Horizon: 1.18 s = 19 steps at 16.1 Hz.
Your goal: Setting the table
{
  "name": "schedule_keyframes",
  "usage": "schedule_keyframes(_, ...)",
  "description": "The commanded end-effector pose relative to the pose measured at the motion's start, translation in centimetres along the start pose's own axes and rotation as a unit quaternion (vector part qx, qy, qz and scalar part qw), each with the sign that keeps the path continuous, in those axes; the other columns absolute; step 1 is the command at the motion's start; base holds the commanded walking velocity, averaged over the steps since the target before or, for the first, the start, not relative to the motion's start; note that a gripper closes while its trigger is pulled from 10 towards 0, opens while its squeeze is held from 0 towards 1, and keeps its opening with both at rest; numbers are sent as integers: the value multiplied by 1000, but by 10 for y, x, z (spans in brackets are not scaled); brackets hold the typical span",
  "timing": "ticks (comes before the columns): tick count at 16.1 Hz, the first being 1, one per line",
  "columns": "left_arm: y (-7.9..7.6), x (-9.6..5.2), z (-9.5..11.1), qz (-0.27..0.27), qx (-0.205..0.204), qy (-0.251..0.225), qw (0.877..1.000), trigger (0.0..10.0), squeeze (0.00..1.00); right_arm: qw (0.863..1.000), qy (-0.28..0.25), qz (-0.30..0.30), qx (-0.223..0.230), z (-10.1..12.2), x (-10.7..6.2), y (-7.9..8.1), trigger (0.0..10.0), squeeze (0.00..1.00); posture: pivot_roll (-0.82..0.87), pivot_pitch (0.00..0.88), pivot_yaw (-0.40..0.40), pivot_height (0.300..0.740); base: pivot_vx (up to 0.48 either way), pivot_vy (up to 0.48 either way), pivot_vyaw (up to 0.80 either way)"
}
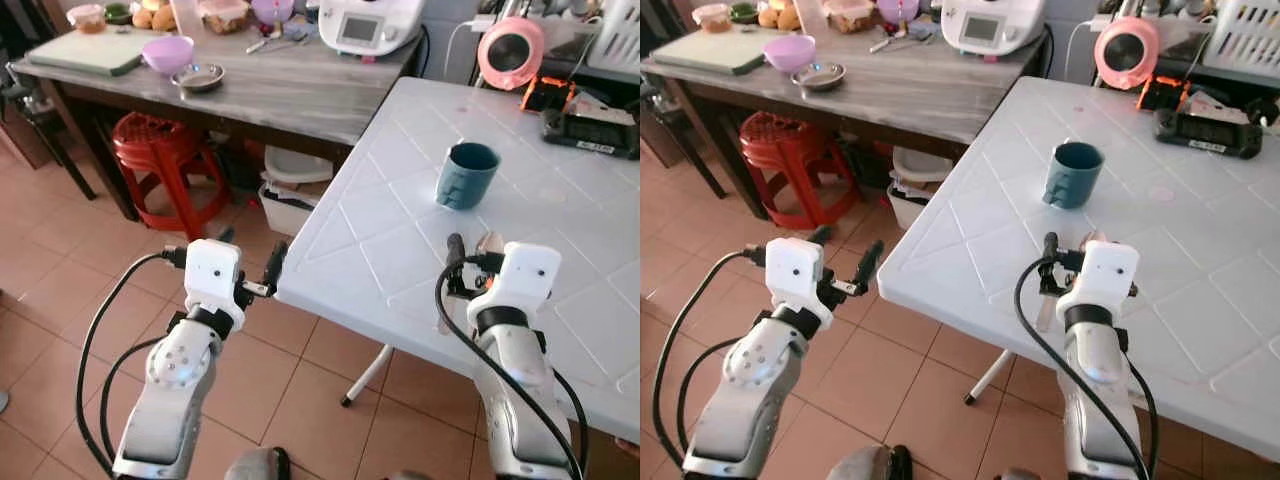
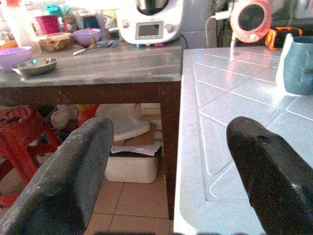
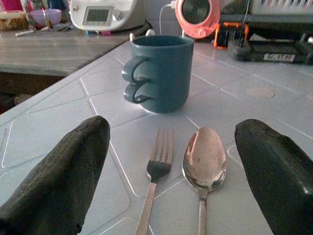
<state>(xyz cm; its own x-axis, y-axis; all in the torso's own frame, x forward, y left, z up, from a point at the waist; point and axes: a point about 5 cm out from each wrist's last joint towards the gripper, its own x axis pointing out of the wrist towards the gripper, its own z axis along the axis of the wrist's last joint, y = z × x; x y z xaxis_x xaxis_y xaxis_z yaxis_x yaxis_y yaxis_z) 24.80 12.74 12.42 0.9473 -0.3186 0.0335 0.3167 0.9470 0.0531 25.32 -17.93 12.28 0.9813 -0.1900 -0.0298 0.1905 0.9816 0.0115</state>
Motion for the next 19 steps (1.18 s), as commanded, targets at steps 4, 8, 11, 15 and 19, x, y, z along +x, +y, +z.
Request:
schedule_keyframes(4,4,-6,3,-7,9,11,1000,10000,0,999,31,7,25,0,8,9,10000,0,50,78,50,740,0,0,0)
schedule_keyframes(8,1,-17,1,-18,7,29,999,10000,0,996,79,11,44,-6,7,19,10000,0,61,106,51,740,0,0,0)
schedule_keyframes(11,2,-18,0,-21,6,36,999,10000,0,994,100,17,36,-9,8,20,10000,0,59,114,49,740,0,0,0)
schedule_keyframes(15,0,-20,0,-22,3,42,999,10000,0,992,115,25,34,-7,11,23,10000,0,59,120,44,740,0,0,0)
schedule_keyframes(19,-1,-20,-1,-23,2,46,999,10000,0,991,131,31,24,-7,20,22,9804,0,59,124,43,740,0,0,0)
